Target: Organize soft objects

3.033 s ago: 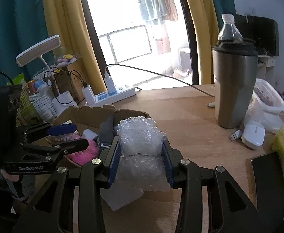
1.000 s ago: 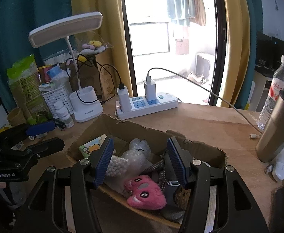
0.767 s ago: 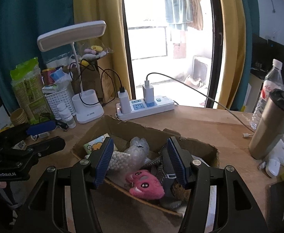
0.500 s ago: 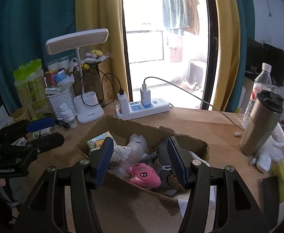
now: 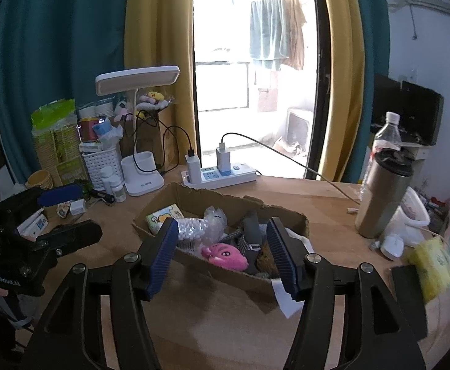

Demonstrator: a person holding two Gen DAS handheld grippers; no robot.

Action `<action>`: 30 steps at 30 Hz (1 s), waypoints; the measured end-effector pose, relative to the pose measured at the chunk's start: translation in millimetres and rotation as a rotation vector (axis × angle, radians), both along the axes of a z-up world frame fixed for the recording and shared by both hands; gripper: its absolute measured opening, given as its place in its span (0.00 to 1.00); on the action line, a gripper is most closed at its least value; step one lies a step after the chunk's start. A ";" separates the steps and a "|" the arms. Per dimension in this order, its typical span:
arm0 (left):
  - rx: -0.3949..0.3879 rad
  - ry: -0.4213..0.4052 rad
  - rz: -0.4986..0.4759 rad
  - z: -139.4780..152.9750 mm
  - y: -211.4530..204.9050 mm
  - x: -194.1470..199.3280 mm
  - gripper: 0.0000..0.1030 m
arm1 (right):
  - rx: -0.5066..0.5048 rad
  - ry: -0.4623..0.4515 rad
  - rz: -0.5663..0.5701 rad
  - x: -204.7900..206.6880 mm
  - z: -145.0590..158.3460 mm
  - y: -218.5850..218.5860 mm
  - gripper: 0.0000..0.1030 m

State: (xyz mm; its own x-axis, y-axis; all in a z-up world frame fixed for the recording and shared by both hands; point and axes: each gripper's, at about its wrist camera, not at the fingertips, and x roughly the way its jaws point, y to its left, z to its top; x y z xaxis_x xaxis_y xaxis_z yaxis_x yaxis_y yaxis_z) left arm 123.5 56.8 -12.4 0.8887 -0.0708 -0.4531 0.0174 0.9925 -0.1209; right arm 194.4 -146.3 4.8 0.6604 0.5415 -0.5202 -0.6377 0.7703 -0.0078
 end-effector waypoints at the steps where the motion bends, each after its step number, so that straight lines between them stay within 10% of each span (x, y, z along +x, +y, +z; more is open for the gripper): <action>1: 0.013 -0.001 0.000 0.2 -3.8 -2.8 0.93 | -0.008 -0.015 -0.009 -5.0 0.5 -1.5 0.63; 10: 0.042 -0.061 -0.001 4.8 -22.0 -28.1 0.93 | 0.024 -0.092 -0.079 -38.3 4.9 -24.7 0.85; 30: 0.033 -0.323 0.086 22.6 -32.1 -77.2 0.94 | 0.089 -0.309 -0.304 -88.4 9.3 -81.9 0.85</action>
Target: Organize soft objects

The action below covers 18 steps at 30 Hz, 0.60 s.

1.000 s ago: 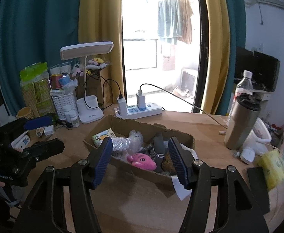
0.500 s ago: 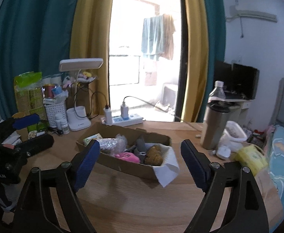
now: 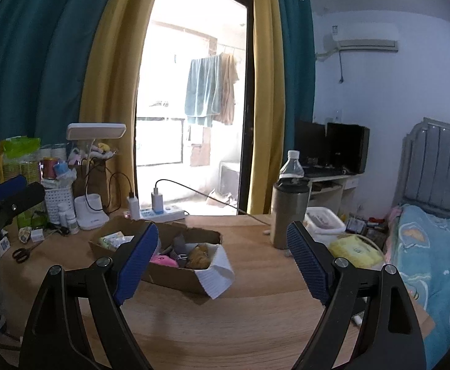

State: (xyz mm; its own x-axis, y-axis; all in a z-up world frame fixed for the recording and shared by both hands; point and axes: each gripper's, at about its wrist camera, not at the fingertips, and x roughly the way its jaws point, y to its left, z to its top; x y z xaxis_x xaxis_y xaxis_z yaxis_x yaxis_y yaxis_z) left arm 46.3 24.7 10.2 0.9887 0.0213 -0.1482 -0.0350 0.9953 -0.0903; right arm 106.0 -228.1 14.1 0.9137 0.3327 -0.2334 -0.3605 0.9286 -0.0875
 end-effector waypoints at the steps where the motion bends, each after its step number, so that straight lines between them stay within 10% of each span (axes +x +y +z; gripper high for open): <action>1: -0.003 -0.003 0.004 0.1 1.1 0.1 0.94 | -0.002 -0.004 0.000 -2.1 0.3 -0.8 0.85; 18: -0.006 -0.020 0.043 1.4 6.4 0.8 0.94 | -0.006 0.005 0.047 -11.3 0.0 9.1 0.85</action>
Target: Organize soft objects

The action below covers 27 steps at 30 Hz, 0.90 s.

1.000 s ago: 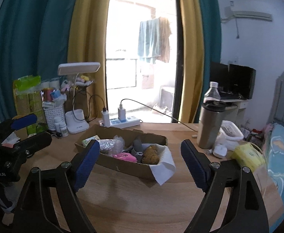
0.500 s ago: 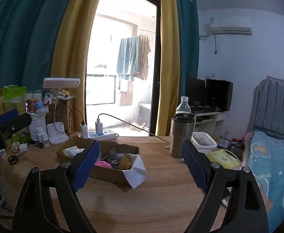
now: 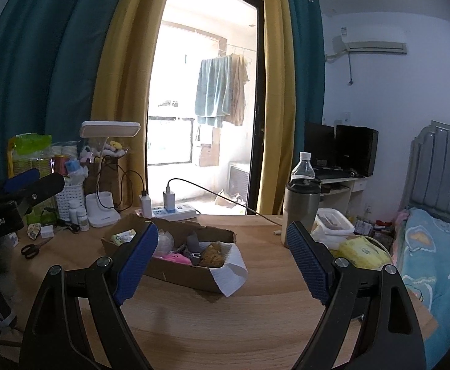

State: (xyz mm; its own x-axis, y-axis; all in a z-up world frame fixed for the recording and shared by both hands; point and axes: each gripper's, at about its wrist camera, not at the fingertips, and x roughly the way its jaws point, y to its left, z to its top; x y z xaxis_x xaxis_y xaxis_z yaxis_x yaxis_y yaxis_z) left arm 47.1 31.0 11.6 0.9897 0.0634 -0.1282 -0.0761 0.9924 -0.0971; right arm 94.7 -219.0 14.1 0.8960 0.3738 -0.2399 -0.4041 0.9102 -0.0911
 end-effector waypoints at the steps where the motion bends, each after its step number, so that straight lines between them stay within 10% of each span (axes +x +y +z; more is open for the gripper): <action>1: -0.002 0.001 0.000 -0.6 0.4 -0.1 0.94 | -0.002 -0.001 0.001 -0.2 0.1 1.1 0.85; 27: -0.021 0.010 -0.029 -3.6 -0.6 -1.0 0.95 | -0.006 0.014 0.004 2.9 -2.9 5.3 0.85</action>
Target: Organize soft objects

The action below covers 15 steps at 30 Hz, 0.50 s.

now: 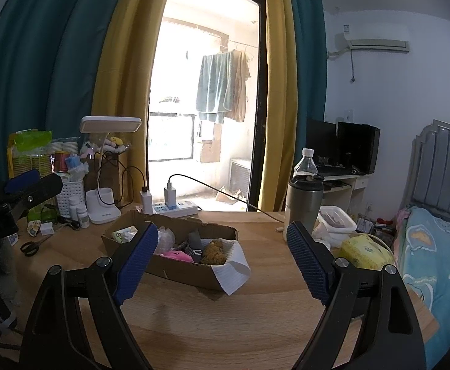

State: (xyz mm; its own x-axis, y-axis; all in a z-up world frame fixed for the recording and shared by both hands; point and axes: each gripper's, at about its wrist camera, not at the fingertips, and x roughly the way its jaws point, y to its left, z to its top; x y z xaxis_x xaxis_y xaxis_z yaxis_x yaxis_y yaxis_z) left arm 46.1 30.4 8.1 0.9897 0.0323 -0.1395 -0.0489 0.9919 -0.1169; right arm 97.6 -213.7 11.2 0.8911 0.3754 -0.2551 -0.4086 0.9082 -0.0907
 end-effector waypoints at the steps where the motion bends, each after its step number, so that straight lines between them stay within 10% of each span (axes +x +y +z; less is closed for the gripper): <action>1: 0.001 0.001 -0.001 -0.1 -0.3 0.1 0.95 | -0.001 -0.001 0.000 0.1 0.0 0.0 0.85; 15: -0.009 0.011 -0.004 -3.8 -1.2 0.1 0.95 | -0.013 -0.001 -0.002 -0.7 -0.5 -0.2 0.85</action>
